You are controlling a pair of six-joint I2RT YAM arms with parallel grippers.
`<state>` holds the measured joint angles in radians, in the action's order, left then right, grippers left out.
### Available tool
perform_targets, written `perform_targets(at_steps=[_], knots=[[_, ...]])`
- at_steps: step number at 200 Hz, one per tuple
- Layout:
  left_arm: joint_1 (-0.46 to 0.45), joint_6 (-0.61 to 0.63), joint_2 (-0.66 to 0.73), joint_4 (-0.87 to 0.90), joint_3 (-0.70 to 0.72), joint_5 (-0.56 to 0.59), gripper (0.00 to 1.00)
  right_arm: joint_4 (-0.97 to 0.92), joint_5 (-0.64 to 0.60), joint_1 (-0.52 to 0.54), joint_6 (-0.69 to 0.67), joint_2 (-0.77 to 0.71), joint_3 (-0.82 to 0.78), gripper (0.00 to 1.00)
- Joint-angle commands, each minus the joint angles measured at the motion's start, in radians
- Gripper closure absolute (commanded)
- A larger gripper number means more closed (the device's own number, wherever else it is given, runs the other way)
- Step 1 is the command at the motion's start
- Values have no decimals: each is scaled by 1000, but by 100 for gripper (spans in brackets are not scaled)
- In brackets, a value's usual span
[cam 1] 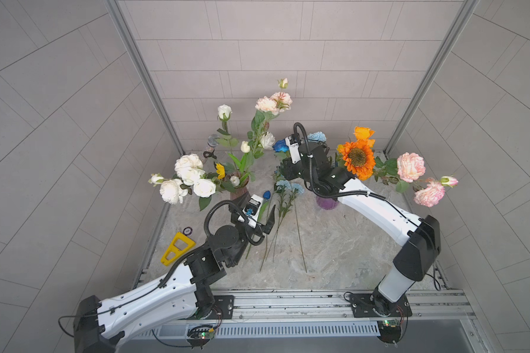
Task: Pick out blue flowers from the vase
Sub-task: Place the flower at the center of the board.
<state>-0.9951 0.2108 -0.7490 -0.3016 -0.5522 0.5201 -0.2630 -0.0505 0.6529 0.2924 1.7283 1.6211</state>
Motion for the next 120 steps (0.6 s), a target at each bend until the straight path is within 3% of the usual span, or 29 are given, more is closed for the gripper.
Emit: perform_targets(at_steps=[1, 81, 120], knots=[[-1, -12, 9, 39, -27, 22, 0, 51, -162, 4, -38, 74, 40, 100], [-1, -9, -21, 27, -30, 3, 0, -48, -407, -56, -105, 409, 389, 100], [-1, 2, -52, 7, -24, 26, 0, -161, -428, -96, -72, 540, 537, 97]])
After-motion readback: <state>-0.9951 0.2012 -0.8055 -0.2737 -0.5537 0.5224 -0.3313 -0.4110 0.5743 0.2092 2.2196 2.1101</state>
